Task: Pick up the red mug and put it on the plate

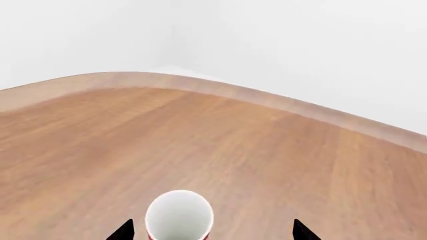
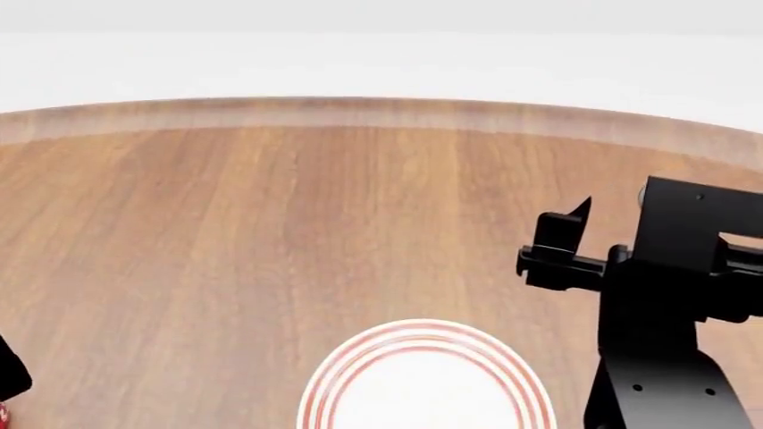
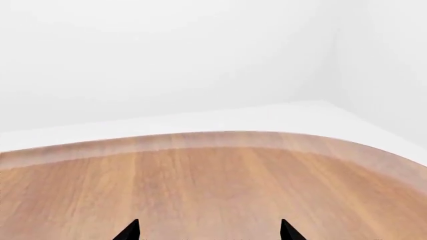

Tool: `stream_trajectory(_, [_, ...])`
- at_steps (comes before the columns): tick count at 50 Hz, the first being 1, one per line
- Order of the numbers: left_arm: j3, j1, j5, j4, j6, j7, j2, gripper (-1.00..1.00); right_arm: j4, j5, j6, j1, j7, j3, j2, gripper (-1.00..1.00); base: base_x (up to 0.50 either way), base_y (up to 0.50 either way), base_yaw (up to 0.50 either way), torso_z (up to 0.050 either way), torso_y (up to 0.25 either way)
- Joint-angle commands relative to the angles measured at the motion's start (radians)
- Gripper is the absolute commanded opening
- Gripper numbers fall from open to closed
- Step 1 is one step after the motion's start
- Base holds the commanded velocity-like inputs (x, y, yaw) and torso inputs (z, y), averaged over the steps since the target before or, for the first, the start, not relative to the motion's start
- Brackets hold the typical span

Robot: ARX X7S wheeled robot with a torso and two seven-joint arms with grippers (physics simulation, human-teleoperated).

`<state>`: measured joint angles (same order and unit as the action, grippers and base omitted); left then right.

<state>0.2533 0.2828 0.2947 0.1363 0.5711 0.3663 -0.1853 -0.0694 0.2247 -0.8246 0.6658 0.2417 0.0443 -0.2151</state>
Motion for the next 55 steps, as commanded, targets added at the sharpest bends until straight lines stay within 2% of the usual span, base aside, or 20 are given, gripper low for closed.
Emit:
stream_trajectory(1, [0.015, 0.022, 0.003, -0.110, -0.034, 0.003, 0.000, 1.00, 0.012, 0.005, 0.006, -0.002, 0.000, -0.005, -0.001, 1.00, 0.00, 0.00, 0.00, 0.000, 0.000])
stream_trajectory(20, [-0.002, 0.076, 0.009, -0.318, -0.074, -0.036, -0.010, 1.00, 0.034, 0.011, 0.024, -0.003, 0.003, -0.012, 0.000, 1.00, 0.00, 0.00, 0.00, 0.000, 0.000])
stream_trajectory(55, [-0.062, 0.159, -0.008, -0.492, -0.088, -0.063, -0.024, 1.00, 0.069, 0.024, 0.048, 0.000, 0.007, -0.022, -0.004, 1.00, 0.00, 0.00, 0.00, 0.000, 0.000])
